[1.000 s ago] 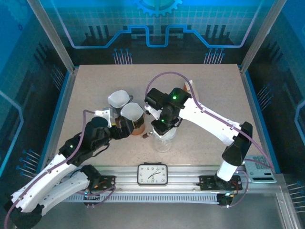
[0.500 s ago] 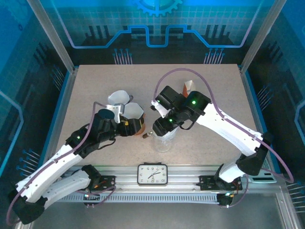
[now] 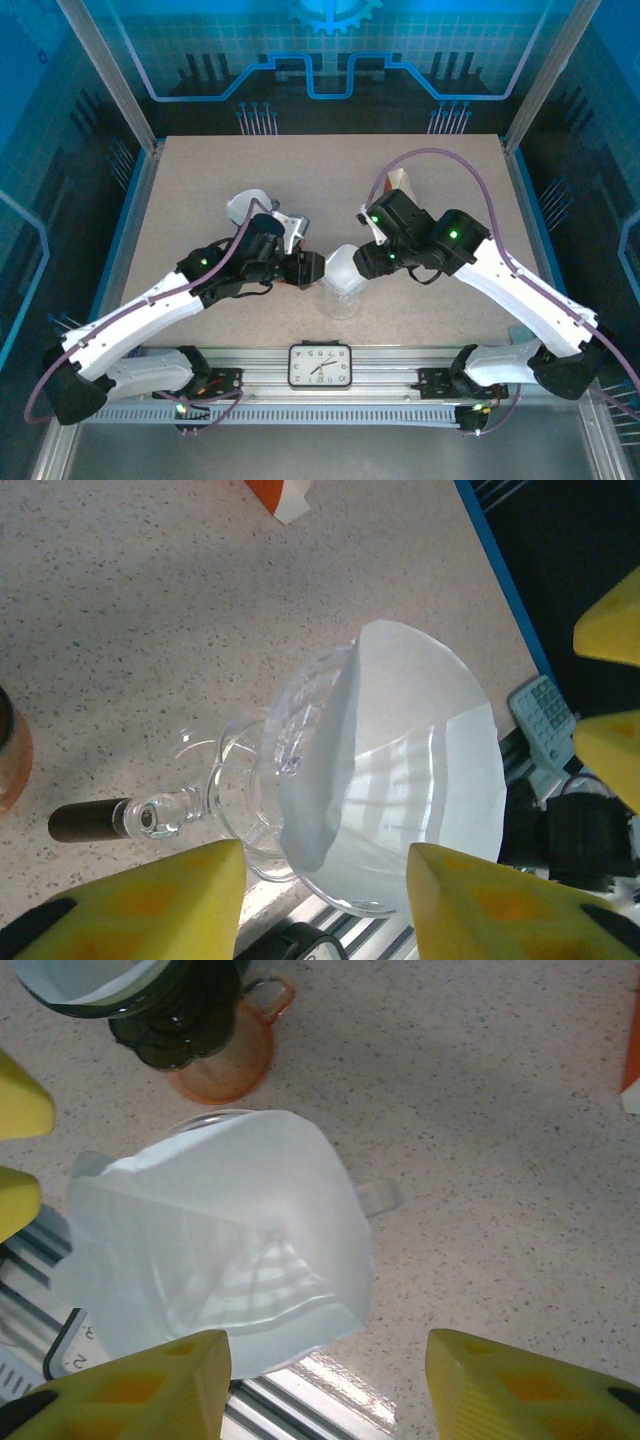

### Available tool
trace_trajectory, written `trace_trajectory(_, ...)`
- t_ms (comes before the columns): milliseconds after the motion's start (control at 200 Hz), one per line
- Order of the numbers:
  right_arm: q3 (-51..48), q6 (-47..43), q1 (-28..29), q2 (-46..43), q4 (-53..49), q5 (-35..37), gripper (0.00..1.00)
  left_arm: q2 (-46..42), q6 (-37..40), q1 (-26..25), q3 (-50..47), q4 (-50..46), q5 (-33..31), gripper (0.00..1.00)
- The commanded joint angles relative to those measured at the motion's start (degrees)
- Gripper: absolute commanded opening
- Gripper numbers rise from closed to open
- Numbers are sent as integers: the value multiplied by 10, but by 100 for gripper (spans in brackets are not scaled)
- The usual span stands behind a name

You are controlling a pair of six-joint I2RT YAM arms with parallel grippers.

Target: Place the coffee filter in the dripper

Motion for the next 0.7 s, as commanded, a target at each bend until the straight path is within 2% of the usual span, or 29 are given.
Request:
trace_trajectory(0, -15, 11, -8, -15, 16, 24, 55, 15, 16, -9, 21, -26, 2, 42)
trace_trajectory(110, -25, 6, -11, -20, 21, 25, 52, 37, 18, -12, 28, -41, -2, 34)
trace_trajectory(280, -34, -5, -13, -12, 30, 19, 41, 53, 17, -12, 29, -58, -18, 26)
trace_trajectory(445, -42, -13, -13, 7, 43, 6, 27, 50, 16, -12, 26, -57, -23, 25)
trace_trajectory(695, -54, -14, -13, 34, 64, -12, 25, 51, 17, -12, 25, -55, -22, 29)
